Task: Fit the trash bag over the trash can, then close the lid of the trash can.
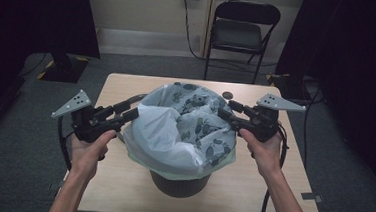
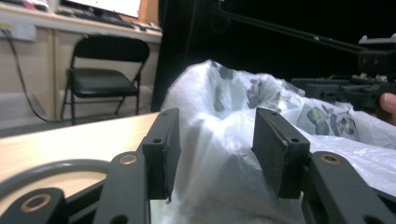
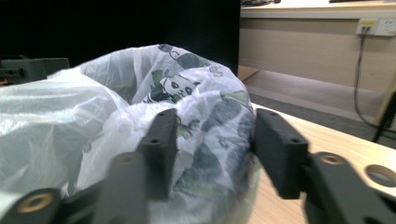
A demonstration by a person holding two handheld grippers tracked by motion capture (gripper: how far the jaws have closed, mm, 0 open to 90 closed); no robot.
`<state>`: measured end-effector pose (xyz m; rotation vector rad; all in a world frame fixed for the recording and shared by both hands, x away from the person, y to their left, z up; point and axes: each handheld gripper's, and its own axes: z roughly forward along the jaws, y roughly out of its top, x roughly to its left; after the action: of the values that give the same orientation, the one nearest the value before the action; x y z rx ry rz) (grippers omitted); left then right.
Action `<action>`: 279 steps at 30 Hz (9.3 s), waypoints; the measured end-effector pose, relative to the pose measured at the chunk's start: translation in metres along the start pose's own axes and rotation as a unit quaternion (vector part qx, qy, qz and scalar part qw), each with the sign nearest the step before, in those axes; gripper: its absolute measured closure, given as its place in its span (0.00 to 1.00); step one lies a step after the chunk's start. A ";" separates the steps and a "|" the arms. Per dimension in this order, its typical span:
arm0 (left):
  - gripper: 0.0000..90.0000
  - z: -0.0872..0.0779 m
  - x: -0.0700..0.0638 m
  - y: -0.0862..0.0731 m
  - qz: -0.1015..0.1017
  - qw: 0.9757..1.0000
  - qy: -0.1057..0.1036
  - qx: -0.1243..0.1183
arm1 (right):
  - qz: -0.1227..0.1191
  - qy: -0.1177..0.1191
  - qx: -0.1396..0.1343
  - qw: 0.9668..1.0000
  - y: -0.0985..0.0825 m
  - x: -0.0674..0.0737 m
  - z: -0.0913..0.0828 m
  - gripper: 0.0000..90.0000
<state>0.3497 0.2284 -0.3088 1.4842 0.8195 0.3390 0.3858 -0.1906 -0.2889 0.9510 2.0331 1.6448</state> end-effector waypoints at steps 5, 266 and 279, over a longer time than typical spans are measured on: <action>0.59 0.006 -0.007 0.003 0.010 1.000 -0.004 0.012 | -0.017 0.006 0.005 1.000 -0.004 0.003 -0.012 0.58; 0.87 0.054 0.175 -0.126 -0.071 0.875 0.378 0.293 | -0.008 -0.127 0.217 0.968 -0.213 -0.073 -0.011 0.30; 0.88 0.036 0.182 -0.116 -0.131 0.891 0.360 0.243 | -0.008 -0.127 0.217 0.968 -0.213 -0.073 -0.011 0.30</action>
<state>0.4680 0.3105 -0.4731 1.6885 1.7876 0.5155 0.3720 -0.2694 -0.4994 1.2111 2.2466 1.0163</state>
